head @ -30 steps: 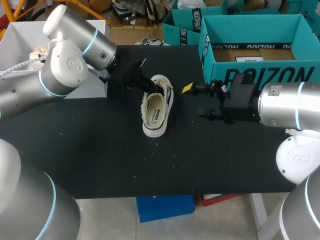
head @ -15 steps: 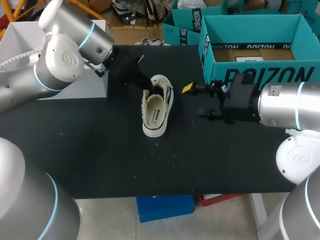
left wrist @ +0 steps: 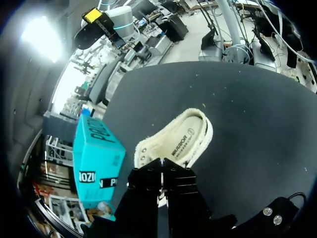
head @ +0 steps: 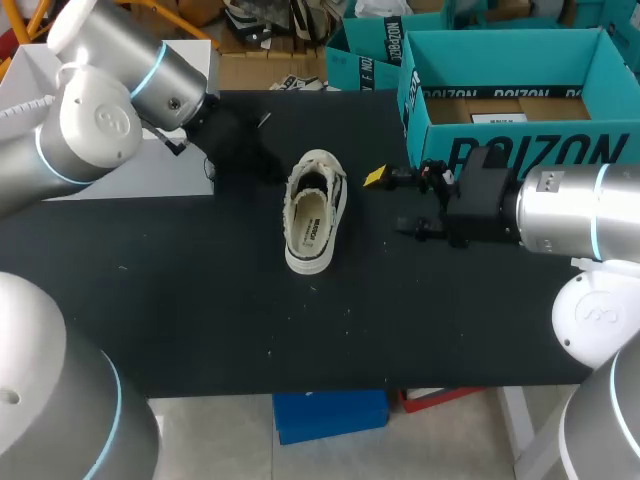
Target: Take the shoe out of the shoebox, open the shoe tongue, remove and reinsert the insole, then place the shoe into the shoebox
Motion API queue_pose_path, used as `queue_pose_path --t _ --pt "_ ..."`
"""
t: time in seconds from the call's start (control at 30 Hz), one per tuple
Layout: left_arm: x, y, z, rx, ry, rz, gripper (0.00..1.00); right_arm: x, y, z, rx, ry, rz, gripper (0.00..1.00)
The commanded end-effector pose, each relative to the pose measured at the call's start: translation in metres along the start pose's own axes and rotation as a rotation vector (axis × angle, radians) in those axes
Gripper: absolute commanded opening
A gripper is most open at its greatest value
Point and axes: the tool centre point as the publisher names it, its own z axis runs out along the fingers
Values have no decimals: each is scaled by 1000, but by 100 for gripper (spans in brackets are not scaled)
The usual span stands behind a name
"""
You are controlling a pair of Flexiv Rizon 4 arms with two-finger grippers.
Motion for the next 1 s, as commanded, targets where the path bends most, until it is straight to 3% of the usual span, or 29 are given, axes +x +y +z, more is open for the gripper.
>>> queue_pose_path --t 0.03,0.13,0.33,0.43,0.5,0.6,0.7,0.73,0.8,0.87,1.0 --pt "-2 -5 -24 -35 67 22 27 0 0 1 0 2 0 100" --pt "-2 -3 -35 -51 87 39 38 0 0 1 0 2 0 100" --pt "-2 -2 -51 -42 164 109 44 0 0 1 0 2 0 100" --pt "-2 1 -56 -68 212 152 58 0 0 1 0 2 0 100" --pt "-3 2 -58 -66 251 192 59 0 0 1 0 2 0 100" --pt "-4 4 -63 -65 308 240 71 0 0 1 0 2 0 100" --pt "-7 6 -68 -62 319 261 75 0 0 1 0 2 0 100" --pt "-8 6 -70 -65 319 263 78 0 0 1 0 2 0 100" --pt "-10 5 -71 -56 318 271 93 0 0 1 0 2 0 100" --pt "-11 3 -72 -48 315 275 100 0 0 1 0 2 0 100" --pt "-13 1 -71 -28 300 282 100 0 0 1 0 2 0 100"
